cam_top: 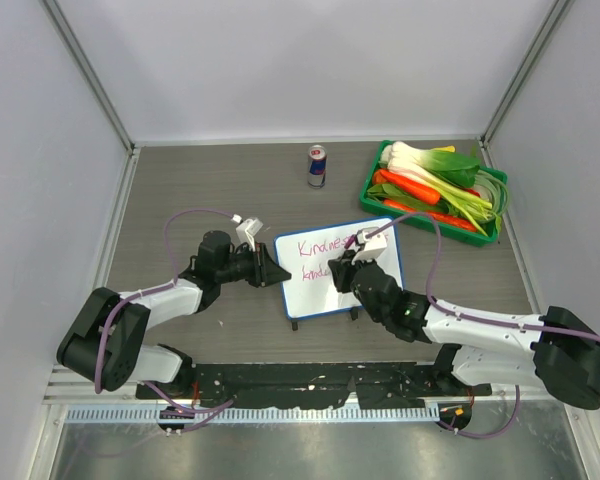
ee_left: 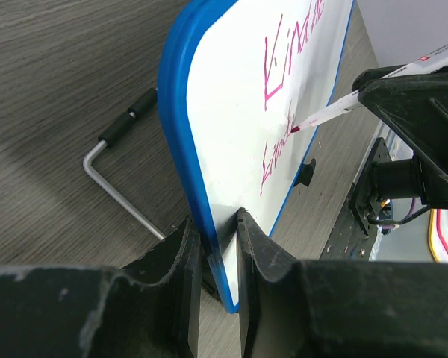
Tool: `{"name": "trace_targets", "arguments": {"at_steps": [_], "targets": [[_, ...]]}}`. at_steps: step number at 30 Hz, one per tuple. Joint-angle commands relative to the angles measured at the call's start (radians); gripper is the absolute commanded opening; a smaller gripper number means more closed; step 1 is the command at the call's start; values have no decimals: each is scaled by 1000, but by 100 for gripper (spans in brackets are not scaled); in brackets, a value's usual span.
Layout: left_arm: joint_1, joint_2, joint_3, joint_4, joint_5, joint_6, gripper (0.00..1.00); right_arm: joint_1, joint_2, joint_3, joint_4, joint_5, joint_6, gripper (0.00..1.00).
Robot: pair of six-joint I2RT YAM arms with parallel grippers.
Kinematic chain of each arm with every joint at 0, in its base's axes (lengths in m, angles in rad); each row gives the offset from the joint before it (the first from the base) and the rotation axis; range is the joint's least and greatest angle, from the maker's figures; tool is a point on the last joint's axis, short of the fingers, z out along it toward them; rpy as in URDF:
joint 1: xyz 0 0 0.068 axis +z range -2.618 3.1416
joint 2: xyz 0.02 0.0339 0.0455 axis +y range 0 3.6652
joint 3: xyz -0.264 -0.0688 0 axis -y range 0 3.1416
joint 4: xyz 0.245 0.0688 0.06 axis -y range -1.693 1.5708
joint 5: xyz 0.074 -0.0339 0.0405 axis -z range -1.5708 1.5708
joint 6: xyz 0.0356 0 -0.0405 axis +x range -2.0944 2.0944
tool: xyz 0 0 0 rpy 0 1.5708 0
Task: Write a sentence on the whiteboard
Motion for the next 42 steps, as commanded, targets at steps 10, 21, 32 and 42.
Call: {"name": "trace_targets", "arguments": {"at_steps": [10, 21, 32, 42], "targets": [[-7, 40, -7, -79, -69, 67, 0, -3, -8, 18, 31, 39, 4, 1], [-7, 40, -7, -79, -67, 67, 0, -4, 4, 46, 56, 76, -16, 1], [-10, 38, -7, -79, -67, 67, 0, -9, -2, 46, 34, 102, -10, 1], [-8, 38, -7, -79, -67, 69, 0, -9, -23, 5, -2, 56, 12, 1]]}}
